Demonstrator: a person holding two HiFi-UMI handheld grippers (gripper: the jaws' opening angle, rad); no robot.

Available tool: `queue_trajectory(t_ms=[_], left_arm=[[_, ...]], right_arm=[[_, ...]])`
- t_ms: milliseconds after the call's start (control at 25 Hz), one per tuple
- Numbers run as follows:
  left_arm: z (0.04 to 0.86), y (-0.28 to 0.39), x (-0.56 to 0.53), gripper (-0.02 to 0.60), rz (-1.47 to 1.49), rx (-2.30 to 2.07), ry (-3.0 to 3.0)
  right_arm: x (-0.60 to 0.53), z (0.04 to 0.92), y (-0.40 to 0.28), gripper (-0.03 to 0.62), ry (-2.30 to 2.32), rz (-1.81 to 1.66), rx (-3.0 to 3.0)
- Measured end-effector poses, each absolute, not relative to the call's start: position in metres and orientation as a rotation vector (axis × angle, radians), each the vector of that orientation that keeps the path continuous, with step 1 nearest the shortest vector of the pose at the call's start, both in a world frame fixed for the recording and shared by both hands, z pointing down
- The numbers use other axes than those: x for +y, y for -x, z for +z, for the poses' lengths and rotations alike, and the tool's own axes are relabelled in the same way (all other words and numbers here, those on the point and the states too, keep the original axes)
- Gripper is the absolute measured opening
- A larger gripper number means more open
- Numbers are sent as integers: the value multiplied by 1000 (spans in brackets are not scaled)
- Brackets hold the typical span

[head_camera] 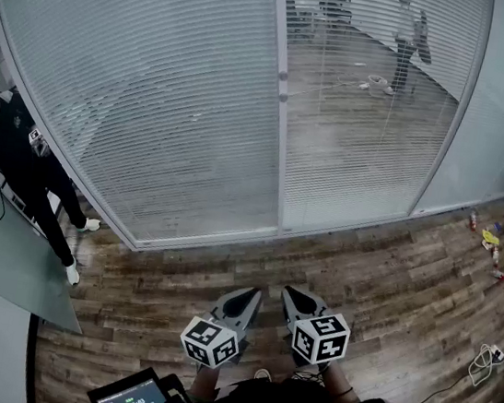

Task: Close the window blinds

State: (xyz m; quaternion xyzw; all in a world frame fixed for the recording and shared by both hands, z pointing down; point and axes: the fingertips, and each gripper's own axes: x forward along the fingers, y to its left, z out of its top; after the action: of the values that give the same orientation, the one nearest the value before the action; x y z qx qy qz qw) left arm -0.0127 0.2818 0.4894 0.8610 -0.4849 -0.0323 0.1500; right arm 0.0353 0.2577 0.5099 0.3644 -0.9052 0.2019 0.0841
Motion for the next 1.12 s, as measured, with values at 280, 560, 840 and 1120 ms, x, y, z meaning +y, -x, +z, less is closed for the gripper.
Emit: queue_trajectory(t_ms=[280, 560, 840, 1120], left_arm=[[513, 30, 283, 5, -80, -1382, -2423], [520, 31, 235, 5, -119, -1374, -2386], [525, 25, 149, 5, -111, -1438, -2359], [499, 14, 23, 5, -147, -1546, -2337]], right_arm=[[260, 530, -32, 15, -1110, 638, -2654], [213, 537, -42, 15, -1137, 641, -2634], [124, 543, -49, 15, -1078, 628, -2659], [1, 515, -59, 15, -977, 537, -2710]])
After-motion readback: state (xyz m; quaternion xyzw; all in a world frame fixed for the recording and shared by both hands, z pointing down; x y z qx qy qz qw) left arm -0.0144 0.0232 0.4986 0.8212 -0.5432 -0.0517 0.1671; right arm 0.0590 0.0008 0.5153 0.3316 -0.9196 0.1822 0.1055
